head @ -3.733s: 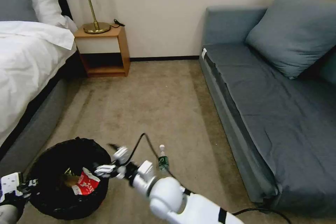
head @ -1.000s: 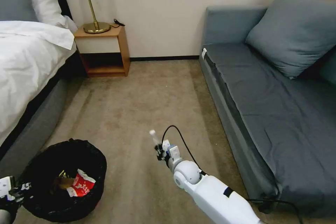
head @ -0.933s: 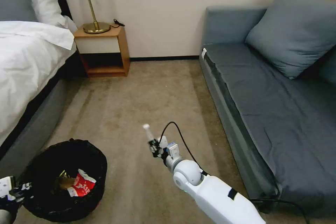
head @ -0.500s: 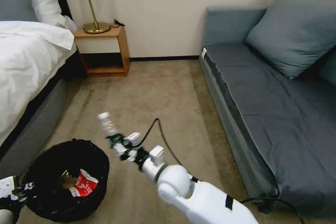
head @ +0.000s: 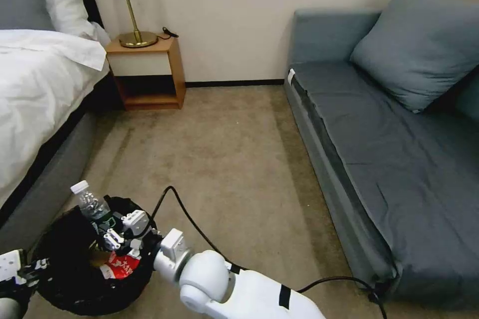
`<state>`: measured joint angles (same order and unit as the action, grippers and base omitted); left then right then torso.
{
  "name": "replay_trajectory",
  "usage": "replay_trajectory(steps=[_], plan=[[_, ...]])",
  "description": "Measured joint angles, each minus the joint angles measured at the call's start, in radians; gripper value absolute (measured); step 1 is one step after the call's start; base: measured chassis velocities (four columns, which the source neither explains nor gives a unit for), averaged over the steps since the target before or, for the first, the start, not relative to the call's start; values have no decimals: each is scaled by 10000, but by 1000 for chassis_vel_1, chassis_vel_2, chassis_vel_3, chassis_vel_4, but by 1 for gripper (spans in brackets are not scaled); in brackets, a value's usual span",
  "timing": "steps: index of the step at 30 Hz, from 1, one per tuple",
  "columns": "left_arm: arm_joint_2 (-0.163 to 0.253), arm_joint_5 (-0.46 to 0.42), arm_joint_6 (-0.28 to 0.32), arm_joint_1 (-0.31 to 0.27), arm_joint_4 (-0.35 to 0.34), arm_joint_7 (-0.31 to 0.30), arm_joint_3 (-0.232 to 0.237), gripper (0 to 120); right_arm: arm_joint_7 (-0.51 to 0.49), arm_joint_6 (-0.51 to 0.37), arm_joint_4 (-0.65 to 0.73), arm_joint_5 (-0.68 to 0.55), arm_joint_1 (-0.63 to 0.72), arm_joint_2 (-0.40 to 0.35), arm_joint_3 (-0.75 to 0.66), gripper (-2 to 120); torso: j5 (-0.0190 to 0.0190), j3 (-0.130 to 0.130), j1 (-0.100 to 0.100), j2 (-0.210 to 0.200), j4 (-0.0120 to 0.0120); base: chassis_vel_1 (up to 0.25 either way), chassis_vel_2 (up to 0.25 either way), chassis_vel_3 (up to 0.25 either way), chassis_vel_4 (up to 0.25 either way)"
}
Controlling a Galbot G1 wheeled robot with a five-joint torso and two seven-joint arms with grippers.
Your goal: Pick up the trash bin, then pick up the garbage on the floor and place it into the trash bin.
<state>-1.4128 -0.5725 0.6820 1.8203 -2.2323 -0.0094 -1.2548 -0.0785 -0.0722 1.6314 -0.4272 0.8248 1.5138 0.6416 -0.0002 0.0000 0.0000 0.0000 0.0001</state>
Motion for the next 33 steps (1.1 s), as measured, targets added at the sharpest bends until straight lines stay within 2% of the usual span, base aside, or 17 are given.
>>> replay_trajectory(steps=[3,4,7,8,11,12,16,19,23,26,28,33], plan=[[-29,-1,0,3,-2,0,11,4,-2,6,-25,-5,24,-57,1,41,0,0,0,0,-1,0,0,0,0],[-29,-1,0,3,-2,0,11,4,-2,6,-25,-5,24,-57,1,41,0,0,0,0,-1,0,0,0,0],[-29,-2,0,-6,-4,3,49,4,-23,5,-39,-32,41,-78,-31,57,0,0,0,0,-1,0,0,0,0],[-29,-2,0,-6,-4,3,49,4,-23,5,-39,-32,41,-78,-31,57,0,0,0,0,-1,0,0,0,0],[-11,-4,0,-22,-4,3,56,4,-38,-13,-44,-37,58,-70,-42,72,1,0,0,0,-1,0,0,0,0],[-11,-4,0,-22,-4,3,56,4,-38,-13,-44,-37,58,-70,-42,72,1,0,0,0,-1,0,0,0,0],[-31,-9,1,-32,37,5,58,4,-39,41,-45,35,105,-81,-51,90,1,0,0,0,-1,0,0,0,0],[-40,-11,1,-36,46,5,57,4,-48,56,-30,93,137,-102,-105,97,1,0,0,0,-1,0,0,0,0],[-37,-105,-40,-77,95,-47,82,4,-100,81,110,458,247,-202,-326,100,2,0,0,0,0,0,0,0,0],[-4,-272,-89,-132,154,-149,112,4,-29,460,220,1460,480,-485,-780,100,2,0,0,0,-1,0,0,0,0],[7,-298,-96,-144,176,-160,127,4,-20,537,307,1709,585,-626,-946,100,3,0,0,0,-1,0,0,0,0],[62,-335,-105,-250,322,-169,245,4,-119,673,1123,2420,1556,-1522,-2444,100,4,0,0,0,-1,0,0,0,0]])
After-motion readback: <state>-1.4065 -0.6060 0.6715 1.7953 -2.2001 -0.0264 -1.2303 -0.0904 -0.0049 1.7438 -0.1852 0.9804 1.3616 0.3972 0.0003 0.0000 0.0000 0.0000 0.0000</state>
